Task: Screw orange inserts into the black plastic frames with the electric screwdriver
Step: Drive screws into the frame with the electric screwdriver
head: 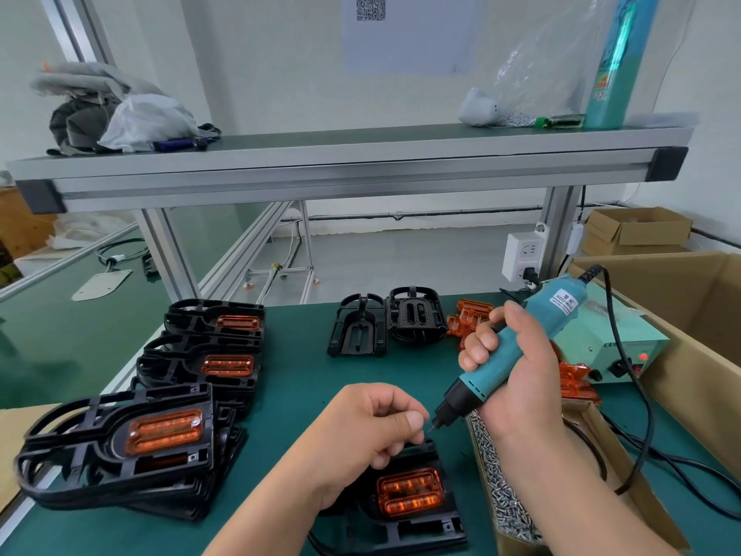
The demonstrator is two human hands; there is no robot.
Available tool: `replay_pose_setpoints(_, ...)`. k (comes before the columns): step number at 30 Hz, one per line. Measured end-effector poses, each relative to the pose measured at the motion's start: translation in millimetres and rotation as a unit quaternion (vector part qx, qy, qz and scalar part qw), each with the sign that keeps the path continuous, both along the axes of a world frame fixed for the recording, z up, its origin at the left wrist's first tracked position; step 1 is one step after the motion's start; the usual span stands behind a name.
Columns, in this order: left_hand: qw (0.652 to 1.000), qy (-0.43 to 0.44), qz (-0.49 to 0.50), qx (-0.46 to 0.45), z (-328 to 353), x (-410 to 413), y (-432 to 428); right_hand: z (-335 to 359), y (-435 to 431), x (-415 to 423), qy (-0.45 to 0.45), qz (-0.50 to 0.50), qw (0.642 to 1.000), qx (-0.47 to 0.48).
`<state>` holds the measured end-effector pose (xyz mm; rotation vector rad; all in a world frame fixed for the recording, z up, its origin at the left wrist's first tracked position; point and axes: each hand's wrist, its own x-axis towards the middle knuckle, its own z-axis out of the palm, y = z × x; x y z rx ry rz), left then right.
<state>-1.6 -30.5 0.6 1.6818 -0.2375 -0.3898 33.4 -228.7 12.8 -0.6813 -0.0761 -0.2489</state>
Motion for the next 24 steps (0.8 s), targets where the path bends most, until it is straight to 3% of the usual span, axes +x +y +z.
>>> replay_pose_setpoints(24,0.999,0.035,-0.036,0.001,-3.2,-4.3,-8.2,-17.0,-22.7,-6.0,0.015,-0.054,0.997,0.050)
